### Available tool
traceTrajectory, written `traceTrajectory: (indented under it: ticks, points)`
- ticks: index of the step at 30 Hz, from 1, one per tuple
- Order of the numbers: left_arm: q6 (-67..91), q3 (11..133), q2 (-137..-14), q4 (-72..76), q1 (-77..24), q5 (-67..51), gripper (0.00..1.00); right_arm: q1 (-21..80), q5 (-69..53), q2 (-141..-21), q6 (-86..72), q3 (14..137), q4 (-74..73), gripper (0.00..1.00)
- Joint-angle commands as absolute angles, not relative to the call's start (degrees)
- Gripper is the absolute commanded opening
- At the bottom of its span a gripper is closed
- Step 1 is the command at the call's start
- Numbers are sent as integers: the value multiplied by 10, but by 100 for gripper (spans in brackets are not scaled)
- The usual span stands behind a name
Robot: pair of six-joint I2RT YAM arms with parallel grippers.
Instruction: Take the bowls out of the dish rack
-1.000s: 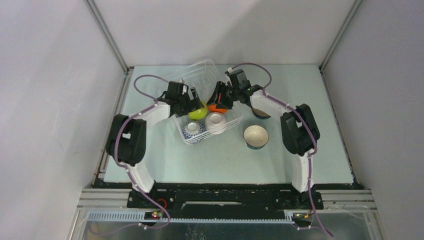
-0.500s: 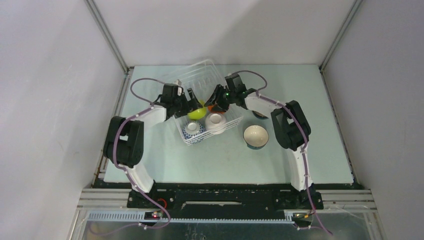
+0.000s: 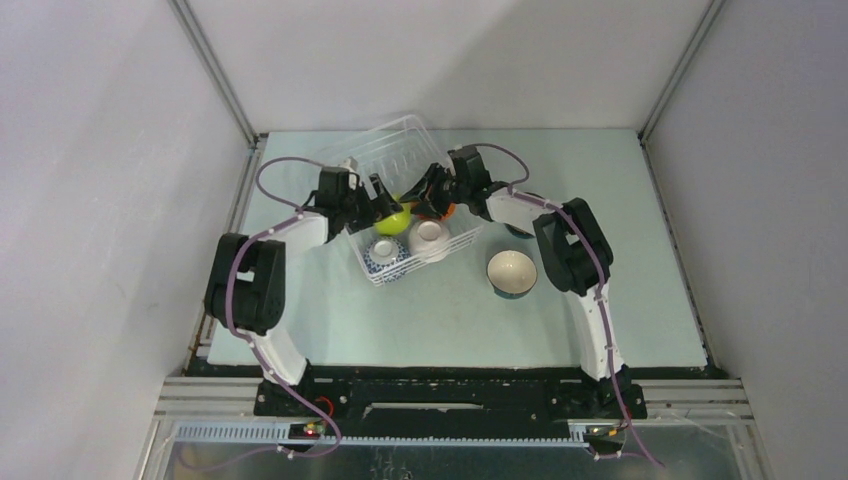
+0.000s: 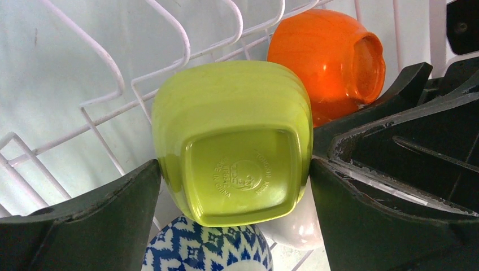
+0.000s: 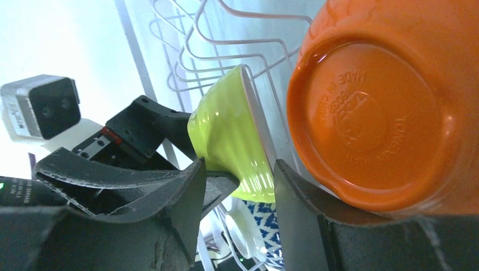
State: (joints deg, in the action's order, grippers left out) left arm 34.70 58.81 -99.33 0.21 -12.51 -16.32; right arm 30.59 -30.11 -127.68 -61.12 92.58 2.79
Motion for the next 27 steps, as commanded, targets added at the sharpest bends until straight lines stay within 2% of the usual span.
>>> traceTrajectory:
  ticks: [1,7,19,25,27]
  points:
    - [355,564,-980,-2,-127,-212,80,310,-336,-1298,-688,921,168,53]
    - [359,569,-965,10,-127,-225,78,307,-344,-1273,-700,894,206,47]
    - [362,568,-917,32,-127,-261,76,294,-379,-1238,-689,870,199,49]
    - [372,578,-938,47,-126,-280,74,288,-386,-1218,-691,834,222,39]
    - [374,576,-931,62,-126,-297,79,285,-393,-1211,-705,824,244,35]
